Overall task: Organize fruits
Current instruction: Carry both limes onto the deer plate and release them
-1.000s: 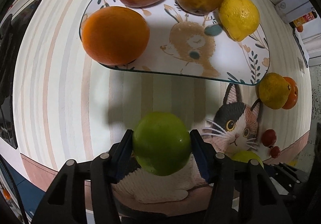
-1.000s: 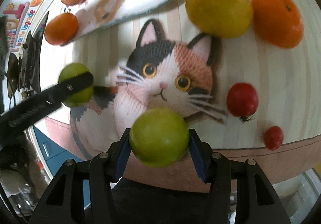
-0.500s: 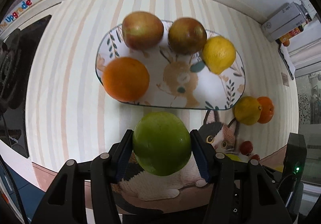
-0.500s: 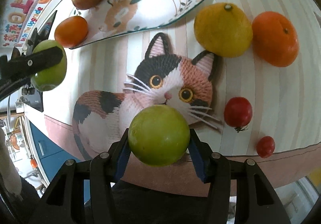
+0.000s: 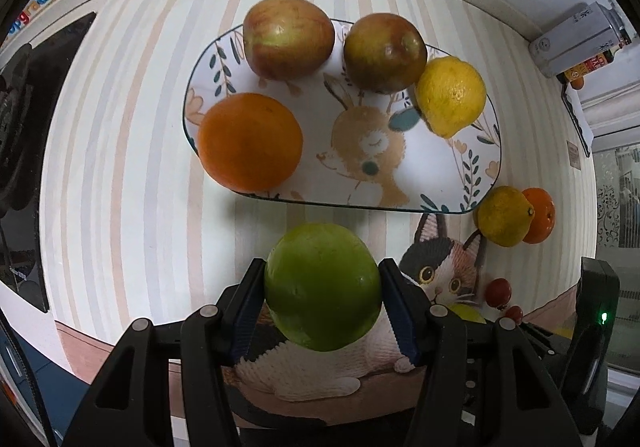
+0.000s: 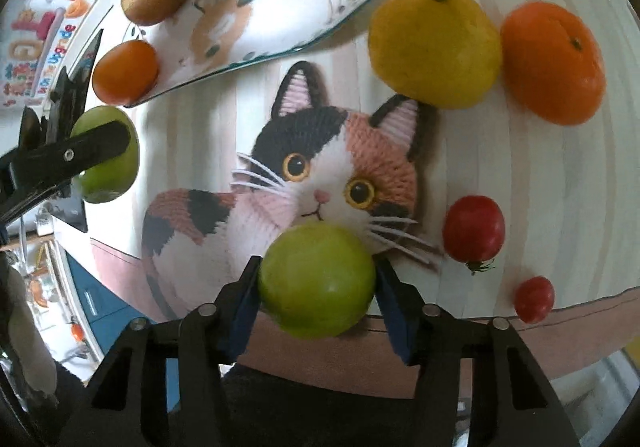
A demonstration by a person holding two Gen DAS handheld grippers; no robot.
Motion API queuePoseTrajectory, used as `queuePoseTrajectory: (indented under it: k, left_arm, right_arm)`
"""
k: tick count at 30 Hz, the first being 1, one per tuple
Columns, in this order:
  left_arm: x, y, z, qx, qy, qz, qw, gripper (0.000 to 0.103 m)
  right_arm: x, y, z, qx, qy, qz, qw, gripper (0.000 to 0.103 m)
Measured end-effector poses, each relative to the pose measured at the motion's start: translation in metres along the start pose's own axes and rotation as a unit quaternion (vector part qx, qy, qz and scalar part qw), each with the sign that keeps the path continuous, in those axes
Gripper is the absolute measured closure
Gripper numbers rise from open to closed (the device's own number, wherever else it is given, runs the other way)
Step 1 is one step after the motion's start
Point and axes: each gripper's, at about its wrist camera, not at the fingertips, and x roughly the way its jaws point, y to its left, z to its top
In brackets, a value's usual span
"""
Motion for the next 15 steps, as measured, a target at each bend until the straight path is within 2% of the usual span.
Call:
queuePoseTrajectory:
  k: [2, 7, 11, 15]
  left_arm:
    - [0.000, 0.001, 0.000, -0.001, 0.001, -0.004, 1.0000, 0.049]
    - [-0.024, 0.004, 0.006, -0.007, -0.016, -0.024, 0.9996, 0.049]
    - [-0.056, 0.007, 0.019, -0.007, -0.045, -0.038, 0.9982, 0.049]
    - [-0.083, 0.013, 0.042, -0.012, -0.072, -0.052, 0.9959, 0.049]
  right_arm:
    - [-0.004, 0.006, 0.000, -0.004, -0.010, -0.006, 1.000, 0.046]
    - [-0.037, 0.021, 0.008, -0.001, -0.044, 0.030, 0.999, 0.046]
    - [-0.081, 0.030, 0.039, -0.006, -0.094, 0.043, 0.995, 0.046]
    - [-0.100, 0.022, 0.082, 0.003, -0.122, 0.024, 0.992, 0.046]
